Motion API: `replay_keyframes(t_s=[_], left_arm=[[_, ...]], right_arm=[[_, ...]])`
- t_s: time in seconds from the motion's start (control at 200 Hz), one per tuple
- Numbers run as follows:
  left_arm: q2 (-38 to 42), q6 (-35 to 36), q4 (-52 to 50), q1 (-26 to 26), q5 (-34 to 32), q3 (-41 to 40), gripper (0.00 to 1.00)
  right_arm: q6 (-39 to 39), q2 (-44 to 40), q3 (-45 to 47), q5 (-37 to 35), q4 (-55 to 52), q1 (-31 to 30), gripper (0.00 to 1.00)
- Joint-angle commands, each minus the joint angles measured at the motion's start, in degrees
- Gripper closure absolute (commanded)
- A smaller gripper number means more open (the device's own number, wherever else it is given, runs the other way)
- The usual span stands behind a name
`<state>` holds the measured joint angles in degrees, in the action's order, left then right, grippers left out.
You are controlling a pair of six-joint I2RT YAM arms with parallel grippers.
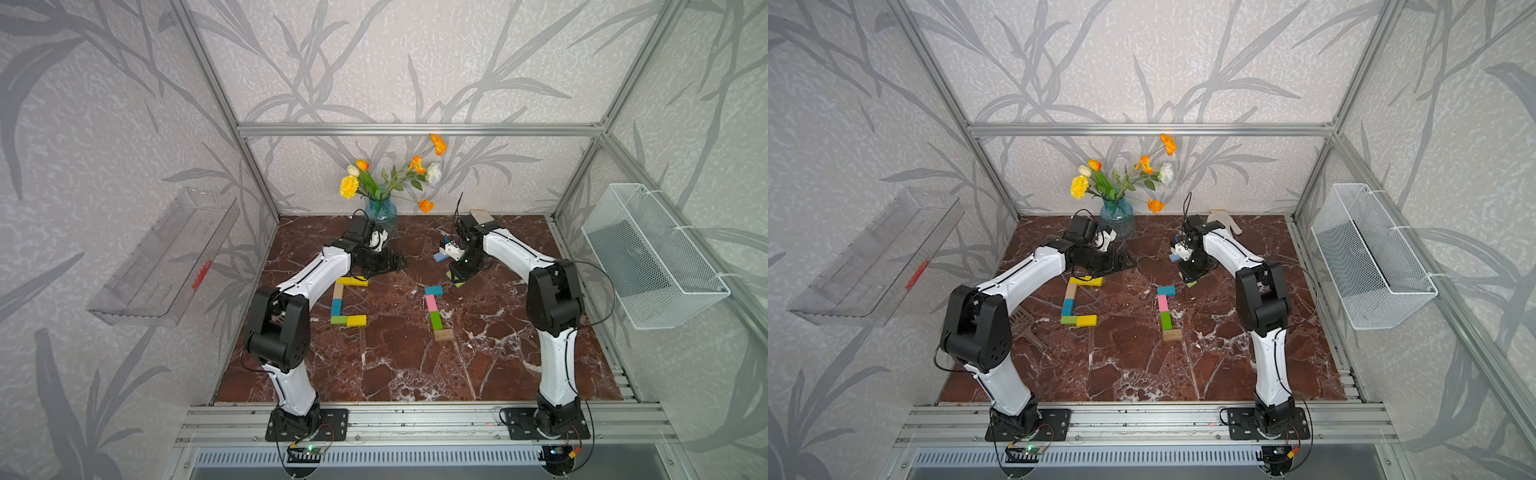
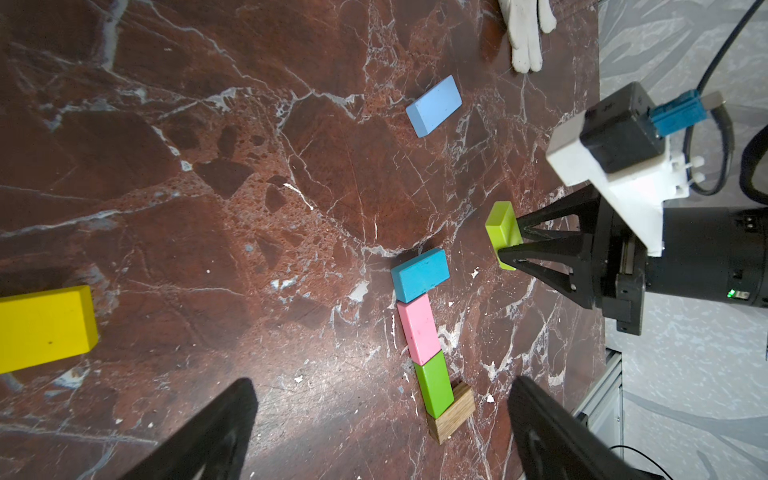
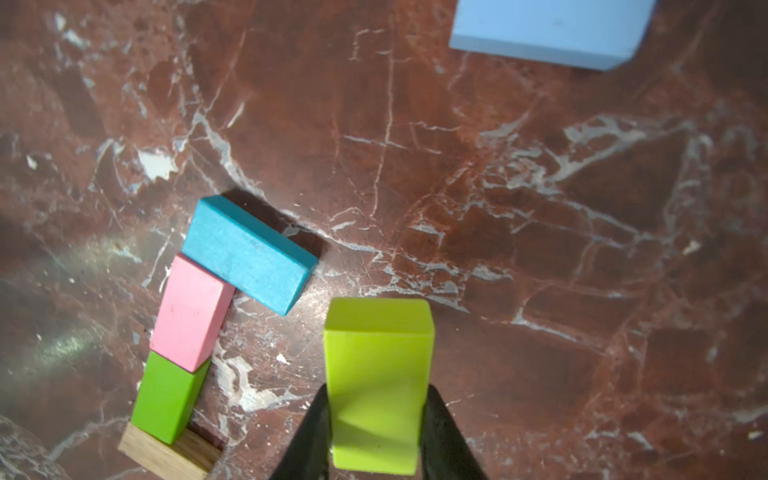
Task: Assemble the letter c with building blocks
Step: Pick up the building block from the center of the board, then assemble the building block at the center of the board.
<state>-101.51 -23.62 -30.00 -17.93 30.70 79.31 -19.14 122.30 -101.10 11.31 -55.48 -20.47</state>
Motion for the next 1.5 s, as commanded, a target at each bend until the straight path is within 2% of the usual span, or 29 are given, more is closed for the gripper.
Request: replay_keyframes(t_s=[0.0,0.305,0.735,1.12,1.495], left_arm=[[2.11,0.16,-0.08,0.36,0.68,-0.77,0.05],[1.08,-0.02,-0.05,0.79,0.98,-0.72,0.05],[-0.18,-0.72,0.38,0.86,1.91,-0.69,0.05],[-0.46,-0.66,0.42,0.88,1.81,-0.84,0.05],[-1.38,-0.90,0.42,0.88,1.97,-0.50,0.05]], right_arm=[[-14.42,-2.06,1.13,3.70,-0.74,0.54,0.81],[-35.90,-2.25,3.15,7.41,-2.13,0.52,0.82],[-47.95,-2.30,6.23,3.56,3.62,0.08,0.82],[-51.70,-0.36,6.28,-2.55,6.21,-0.35,0.83],[-52.49,1.18,5.63,-1.97,6.98,-1.45,0.82]])
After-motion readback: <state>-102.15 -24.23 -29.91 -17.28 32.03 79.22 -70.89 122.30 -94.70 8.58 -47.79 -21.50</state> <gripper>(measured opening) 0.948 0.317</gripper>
